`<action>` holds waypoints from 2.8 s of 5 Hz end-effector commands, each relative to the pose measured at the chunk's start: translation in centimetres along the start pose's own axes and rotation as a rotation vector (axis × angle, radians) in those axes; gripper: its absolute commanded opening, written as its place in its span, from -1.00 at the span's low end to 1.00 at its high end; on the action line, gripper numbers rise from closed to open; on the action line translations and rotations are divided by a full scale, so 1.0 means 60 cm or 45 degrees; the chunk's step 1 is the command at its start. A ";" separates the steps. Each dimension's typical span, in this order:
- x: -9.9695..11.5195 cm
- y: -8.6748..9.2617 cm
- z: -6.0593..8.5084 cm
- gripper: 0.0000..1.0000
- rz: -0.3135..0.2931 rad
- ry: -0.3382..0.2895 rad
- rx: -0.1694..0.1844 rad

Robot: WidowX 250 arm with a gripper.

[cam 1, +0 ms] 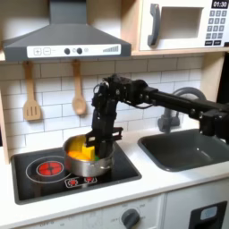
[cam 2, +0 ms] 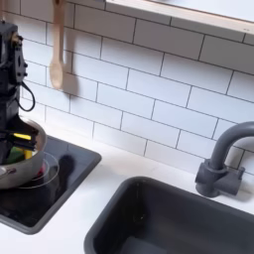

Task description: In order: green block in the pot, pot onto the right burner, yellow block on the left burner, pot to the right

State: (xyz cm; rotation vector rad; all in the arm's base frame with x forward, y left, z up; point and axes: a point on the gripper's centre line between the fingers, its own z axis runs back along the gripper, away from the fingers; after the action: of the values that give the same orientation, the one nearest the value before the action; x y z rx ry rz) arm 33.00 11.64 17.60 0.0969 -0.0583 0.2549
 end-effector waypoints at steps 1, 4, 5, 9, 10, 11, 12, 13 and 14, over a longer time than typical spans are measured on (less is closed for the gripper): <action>-0.030 -0.020 0.010 -1.00 -0.053 0.011 -0.028; -0.054 -0.039 0.021 -1.00 -0.097 0.013 -0.065; -0.049 -0.036 0.038 -0.23 -0.072 0.007 -0.072; -0.013 -0.040 0.048 1.00 -0.034 -0.006 -0.076; -0.010 -0.043 0.045 1.00 -0.007 0.005 -0.076; -0.005 -0.039 0.035 1.00 0.025 0.023 -0.078; 0.007 -0.038 0.038 1.00 0.028 -0.001 -0.076; 0.013 -0.039 0.029 1.00 0.030 0.017 -0.072; 0.019 -0.038 0.023 1.00 0.033 0.018 -0.067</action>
State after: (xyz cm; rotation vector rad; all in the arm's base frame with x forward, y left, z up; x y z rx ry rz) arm 34.68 9.52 18.77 0.0399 -0.0512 0.2783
